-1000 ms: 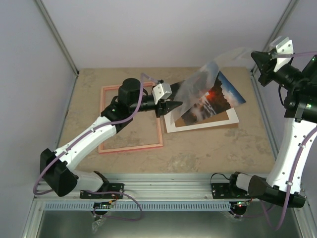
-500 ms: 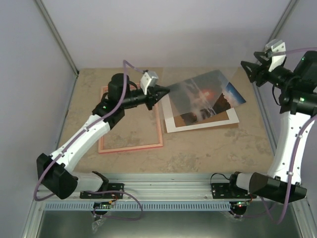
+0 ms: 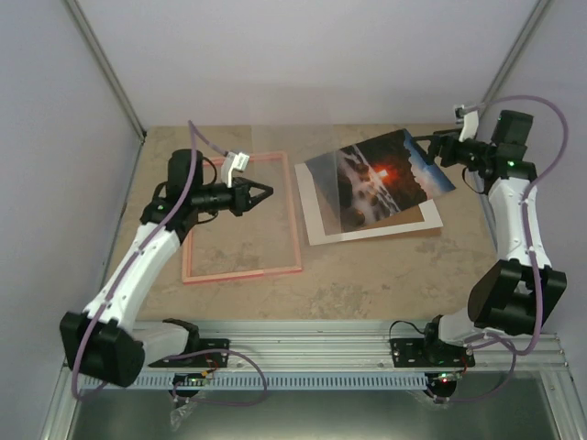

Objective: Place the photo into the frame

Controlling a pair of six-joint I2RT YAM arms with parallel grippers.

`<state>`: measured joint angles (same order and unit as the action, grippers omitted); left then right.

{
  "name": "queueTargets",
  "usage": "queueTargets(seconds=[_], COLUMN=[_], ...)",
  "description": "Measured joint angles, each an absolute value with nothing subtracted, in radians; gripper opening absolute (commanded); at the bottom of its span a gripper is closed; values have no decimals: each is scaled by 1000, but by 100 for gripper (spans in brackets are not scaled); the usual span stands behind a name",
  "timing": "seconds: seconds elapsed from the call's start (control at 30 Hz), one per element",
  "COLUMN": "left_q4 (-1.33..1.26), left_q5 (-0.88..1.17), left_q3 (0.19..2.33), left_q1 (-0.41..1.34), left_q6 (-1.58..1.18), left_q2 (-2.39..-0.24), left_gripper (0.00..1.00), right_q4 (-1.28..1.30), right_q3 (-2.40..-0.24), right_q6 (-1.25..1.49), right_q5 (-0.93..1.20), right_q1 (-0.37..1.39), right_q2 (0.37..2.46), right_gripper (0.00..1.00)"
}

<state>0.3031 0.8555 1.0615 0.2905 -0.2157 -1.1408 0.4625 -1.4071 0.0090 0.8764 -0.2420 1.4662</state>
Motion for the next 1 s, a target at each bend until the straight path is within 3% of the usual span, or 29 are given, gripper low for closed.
queueTargets(seconds=[0.17, 0.53, 1.0], left_q4=[434, 698, 772], left_q5=[853, 645, 453], left_q3=[1057, 1253, 1318], left_q1=[207, 76, -6], left_q6=[-183, 0, 96], left_q2=[-1320, -1674, -1847], left_gripper=[0, 0, 0], right_q4=[418, 374, 295], right_q3=[-1385, -1311, -1156], right_q6=[43, 47, 68], right_q5=[856, 801, 796], right_q1=[-153, 35, 172], right_q2=[1509, 1542, 1633], right_gripper=[94, 89, 80])
